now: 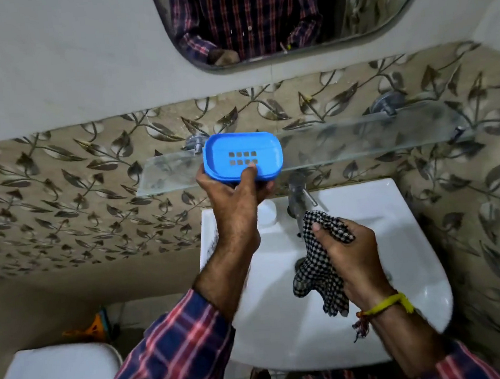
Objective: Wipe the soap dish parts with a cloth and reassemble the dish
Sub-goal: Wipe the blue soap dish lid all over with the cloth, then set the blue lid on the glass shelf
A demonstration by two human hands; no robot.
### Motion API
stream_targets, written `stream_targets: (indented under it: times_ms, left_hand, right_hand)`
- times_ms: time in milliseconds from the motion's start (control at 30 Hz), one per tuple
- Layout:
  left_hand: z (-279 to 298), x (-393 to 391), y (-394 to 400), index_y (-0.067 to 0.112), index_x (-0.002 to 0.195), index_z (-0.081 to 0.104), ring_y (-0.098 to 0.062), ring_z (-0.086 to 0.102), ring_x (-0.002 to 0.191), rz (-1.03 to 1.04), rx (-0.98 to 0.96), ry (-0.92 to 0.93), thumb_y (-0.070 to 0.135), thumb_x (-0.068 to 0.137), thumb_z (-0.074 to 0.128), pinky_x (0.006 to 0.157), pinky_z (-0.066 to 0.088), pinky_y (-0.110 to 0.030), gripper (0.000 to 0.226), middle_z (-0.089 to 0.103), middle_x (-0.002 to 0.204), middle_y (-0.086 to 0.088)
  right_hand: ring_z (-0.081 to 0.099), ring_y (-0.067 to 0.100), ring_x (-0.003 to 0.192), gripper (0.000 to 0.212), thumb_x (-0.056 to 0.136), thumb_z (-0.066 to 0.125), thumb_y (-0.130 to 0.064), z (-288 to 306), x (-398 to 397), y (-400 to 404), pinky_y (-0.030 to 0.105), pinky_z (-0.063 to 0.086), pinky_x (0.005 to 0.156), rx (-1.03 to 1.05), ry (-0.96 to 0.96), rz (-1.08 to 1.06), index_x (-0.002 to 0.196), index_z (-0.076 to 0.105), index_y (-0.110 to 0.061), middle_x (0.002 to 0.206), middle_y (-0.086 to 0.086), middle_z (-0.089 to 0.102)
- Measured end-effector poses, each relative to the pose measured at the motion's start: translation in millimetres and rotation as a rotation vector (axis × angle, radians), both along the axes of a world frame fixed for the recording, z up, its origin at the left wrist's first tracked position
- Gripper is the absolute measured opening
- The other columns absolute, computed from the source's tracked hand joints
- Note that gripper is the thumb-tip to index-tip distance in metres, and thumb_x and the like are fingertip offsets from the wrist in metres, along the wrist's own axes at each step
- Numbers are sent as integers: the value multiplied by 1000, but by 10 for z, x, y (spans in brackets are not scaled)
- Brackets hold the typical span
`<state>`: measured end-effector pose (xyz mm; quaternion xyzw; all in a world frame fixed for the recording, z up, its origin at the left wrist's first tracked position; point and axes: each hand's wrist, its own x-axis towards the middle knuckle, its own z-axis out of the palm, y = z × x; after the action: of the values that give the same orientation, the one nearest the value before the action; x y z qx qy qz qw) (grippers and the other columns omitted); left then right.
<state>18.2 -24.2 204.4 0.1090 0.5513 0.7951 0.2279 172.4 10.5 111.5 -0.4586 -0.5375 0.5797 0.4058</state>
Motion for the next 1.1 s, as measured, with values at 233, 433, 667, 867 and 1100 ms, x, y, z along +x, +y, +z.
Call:
stream_targets:
  times_ms: [233, 433, 667, 867, 1100]
  left_hand:
    - [-24, -138, 419, 14, 137, 28, -23, 75, 76, -25, -37, -46, -2, 93, 68, 61, 63, -31, 62, 64, 113, -12]
    - [-21, -173, 480, 11, 130, 41, -17, 67, 53, 44, -218, 129, 6, 85, 80, 47, 60, -34, 59, 69, 101, -23]
    - [-95, -195, 333, 19, 142, 38, -18, 67, 46, 75, -246, 303, 15, 84, 82, 44, 59, -34, 73, 73, 72, -15]
    - [-677, -210, -56, 30, 94, 57, -20, 65, 41, 110, -283, 457, 22, 85, 81, 44, 58, -44, 28, 66, 53, -2]
    - [-1410, -515, -354, 16, 93, 70, -25, 72, 79, -47, -708, 571, 27, 88, 77, 77, 58, -42, 15, 73, 79, 0]
  right_hand:
    - [66, 14, 64, 10, 83, 79, -17, 66, 11, 138, 39, 55, 69, -21, 88, -18, 75, 73, -14, 70, -1, 75]
    - [69, 18, 68, 8, 83, 79, -16, 89, -15, 147, 46, 59, 73, -74, 102, -13, 78, 74, -11, 75, 3, 77]
    - [71, 22, 71, 7, 82, 79, -17, 76, -73, 144, 52, 60, 76, -95, 75, 4, 78, 77, -23, 76, 3, 78]
    - [68, 24, 72, 12, 81, 80, -13, 32, -102, 160, 56, 59, 77, -94, 29, -29, 72, 73, -15, 79, 11, 76]
    - [68, 19, 68, 12, 82, 79, -12, -21, -120, 116, 48, 60, 71, -85, -1, -39, 72, 73, -16, 72, 0, 75]
